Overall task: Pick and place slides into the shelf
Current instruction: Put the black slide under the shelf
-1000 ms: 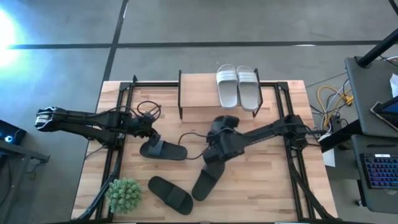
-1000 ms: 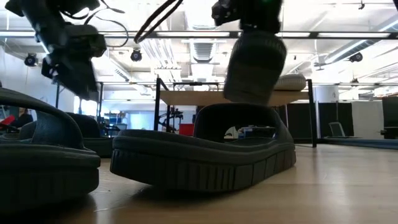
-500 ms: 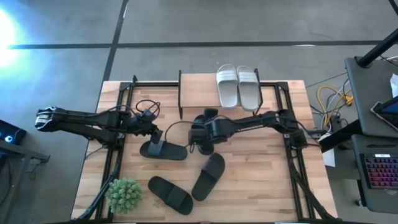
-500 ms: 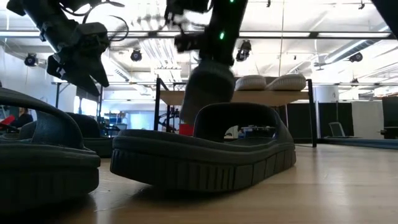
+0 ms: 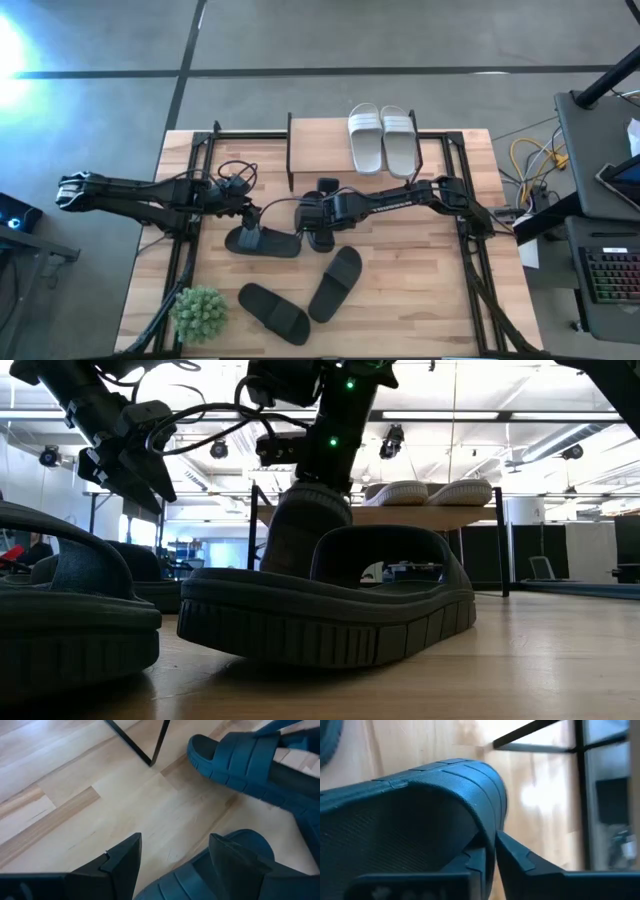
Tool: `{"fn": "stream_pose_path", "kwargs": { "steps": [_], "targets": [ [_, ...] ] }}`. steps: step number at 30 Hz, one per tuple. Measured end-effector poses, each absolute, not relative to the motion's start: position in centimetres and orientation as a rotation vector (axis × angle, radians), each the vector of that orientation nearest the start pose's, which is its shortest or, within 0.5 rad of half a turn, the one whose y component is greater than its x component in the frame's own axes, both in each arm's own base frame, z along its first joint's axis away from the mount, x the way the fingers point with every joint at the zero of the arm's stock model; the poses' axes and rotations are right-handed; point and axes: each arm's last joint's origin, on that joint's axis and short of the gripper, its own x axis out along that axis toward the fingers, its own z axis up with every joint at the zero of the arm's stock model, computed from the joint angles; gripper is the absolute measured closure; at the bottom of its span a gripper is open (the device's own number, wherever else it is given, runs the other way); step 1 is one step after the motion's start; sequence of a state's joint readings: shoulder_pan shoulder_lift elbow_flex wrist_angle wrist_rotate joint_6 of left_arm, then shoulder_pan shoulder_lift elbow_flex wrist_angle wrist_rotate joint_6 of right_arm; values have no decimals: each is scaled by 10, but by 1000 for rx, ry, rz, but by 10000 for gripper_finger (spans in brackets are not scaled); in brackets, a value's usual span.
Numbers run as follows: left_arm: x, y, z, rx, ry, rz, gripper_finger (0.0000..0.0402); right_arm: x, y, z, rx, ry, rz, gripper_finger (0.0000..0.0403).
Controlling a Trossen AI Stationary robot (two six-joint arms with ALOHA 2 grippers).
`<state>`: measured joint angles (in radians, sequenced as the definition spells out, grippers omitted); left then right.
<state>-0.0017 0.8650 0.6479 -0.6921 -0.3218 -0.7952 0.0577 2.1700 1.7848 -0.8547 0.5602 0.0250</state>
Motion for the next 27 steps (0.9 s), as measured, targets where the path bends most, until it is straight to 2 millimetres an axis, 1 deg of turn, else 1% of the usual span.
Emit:
{"fn": "stream_pose_path", "kwargs": {
  "steps": [3,6,10,13,17,21,23,25,27],
  "targets": [
    [160,9,235,-587,726,633,185,448,2,194,-271,1197,-447,330],
    [160,9,235,-587,727,633,185,448,-2,193,-252,1190,-449,291],
    [160,9,235,-587,728,633,185,449,-2,195,-252,1190,-451,244],
    [160,9,235,-587,728,632,185,448,2,198,-256,1198,-438,220],
    [160,9,235,-588,728,632,185,448,12,205,-235,1222,-371,202],
    [160,9,235,-588,728,632,185,447,25,223,-170,1242,-313,193],
    [160,9,235,-588,728,632,185,445,30,234,-100,1255,-281,191],
    [160,9,235,-588,728,632,185,444,35,244,21,1270,-221,195],
    [160,9,235,-588,728,632,185,445,38,248,148,1267,-195,205]
  ]
}}
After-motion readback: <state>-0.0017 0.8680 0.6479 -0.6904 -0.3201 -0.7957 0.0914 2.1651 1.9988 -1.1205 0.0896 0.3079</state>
